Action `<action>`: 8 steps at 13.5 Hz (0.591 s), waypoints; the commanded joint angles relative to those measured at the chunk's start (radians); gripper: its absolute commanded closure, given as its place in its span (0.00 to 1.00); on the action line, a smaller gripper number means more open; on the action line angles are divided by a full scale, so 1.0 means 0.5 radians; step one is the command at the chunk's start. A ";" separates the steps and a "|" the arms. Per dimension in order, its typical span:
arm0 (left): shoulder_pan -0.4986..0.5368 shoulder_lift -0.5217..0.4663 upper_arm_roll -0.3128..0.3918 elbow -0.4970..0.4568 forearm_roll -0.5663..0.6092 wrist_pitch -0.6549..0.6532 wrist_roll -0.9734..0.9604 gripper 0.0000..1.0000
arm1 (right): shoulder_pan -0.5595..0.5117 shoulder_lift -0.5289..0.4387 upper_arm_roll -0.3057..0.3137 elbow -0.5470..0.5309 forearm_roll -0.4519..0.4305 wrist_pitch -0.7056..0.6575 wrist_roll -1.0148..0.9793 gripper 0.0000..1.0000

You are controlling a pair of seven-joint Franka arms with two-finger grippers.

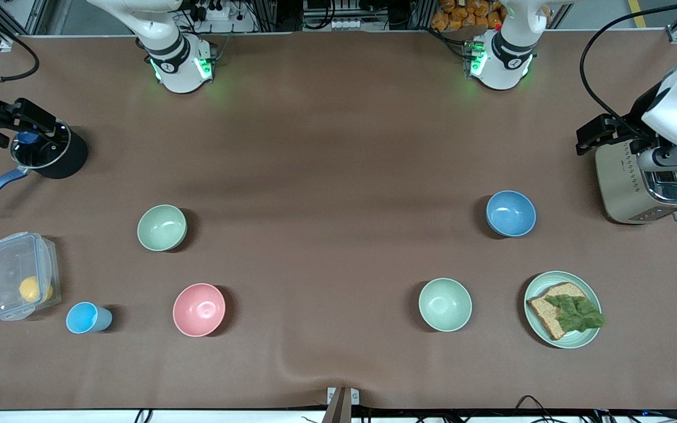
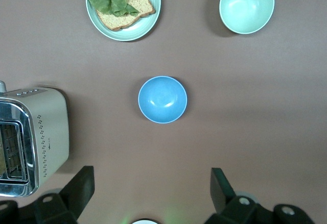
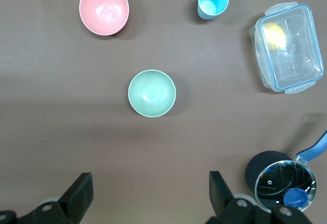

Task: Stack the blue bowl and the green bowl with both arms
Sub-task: 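Move the left gripper to the blue bowl while the right gripper reaches the green bowl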

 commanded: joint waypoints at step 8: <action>0.082 0.178 0.015 -0.219 0.091 0.152 0.059 0.00 | 0.000 0.327 0.047 -0.041 0.004 -0.036 0.009 0.00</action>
